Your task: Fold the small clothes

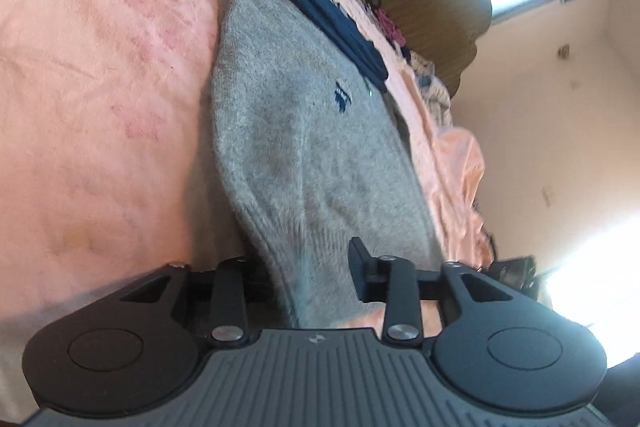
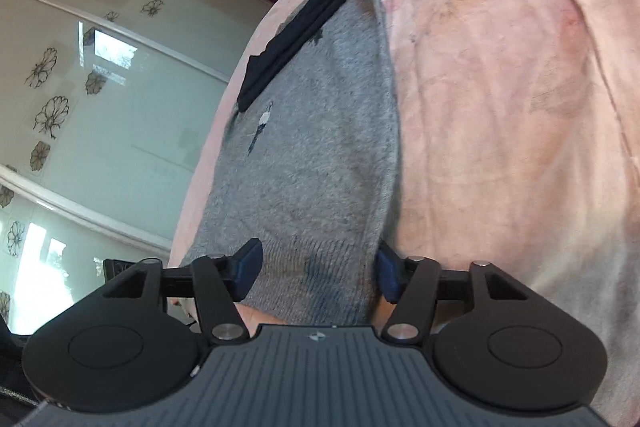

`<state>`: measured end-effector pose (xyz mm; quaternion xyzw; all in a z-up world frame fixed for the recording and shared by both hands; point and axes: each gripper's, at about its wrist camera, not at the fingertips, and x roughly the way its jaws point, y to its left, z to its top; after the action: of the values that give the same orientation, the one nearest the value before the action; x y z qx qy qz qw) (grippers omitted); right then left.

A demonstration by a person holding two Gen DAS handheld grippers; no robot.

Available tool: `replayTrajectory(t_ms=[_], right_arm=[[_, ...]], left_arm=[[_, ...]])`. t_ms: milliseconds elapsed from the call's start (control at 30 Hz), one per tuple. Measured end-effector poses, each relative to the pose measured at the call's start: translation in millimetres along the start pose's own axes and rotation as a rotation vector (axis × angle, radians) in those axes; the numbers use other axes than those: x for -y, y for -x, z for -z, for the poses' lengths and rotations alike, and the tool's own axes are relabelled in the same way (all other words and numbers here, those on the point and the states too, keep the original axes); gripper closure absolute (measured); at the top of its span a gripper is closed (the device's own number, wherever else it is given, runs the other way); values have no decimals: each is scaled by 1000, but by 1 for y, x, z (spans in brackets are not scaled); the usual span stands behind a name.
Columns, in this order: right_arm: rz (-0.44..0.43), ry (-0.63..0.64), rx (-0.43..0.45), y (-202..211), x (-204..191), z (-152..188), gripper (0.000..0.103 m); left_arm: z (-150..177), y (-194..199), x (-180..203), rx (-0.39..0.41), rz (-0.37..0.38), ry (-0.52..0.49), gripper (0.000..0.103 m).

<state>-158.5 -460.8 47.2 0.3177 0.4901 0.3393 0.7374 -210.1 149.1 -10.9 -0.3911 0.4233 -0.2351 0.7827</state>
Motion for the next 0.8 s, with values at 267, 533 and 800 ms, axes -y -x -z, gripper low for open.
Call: replayTrajectory(t_ms=[267,533,800], right_arm=[[77,141,-91,-6,-20,-2,93],[137,48,-80,14,5,-7,96],[282,191,152,38,-43,-60,36]], left_arm=[[2,4,35,1,-33,-141,99],[1,12,20,-87,-149,-178,96],[-62,43,73,157,-416,-360,30]])
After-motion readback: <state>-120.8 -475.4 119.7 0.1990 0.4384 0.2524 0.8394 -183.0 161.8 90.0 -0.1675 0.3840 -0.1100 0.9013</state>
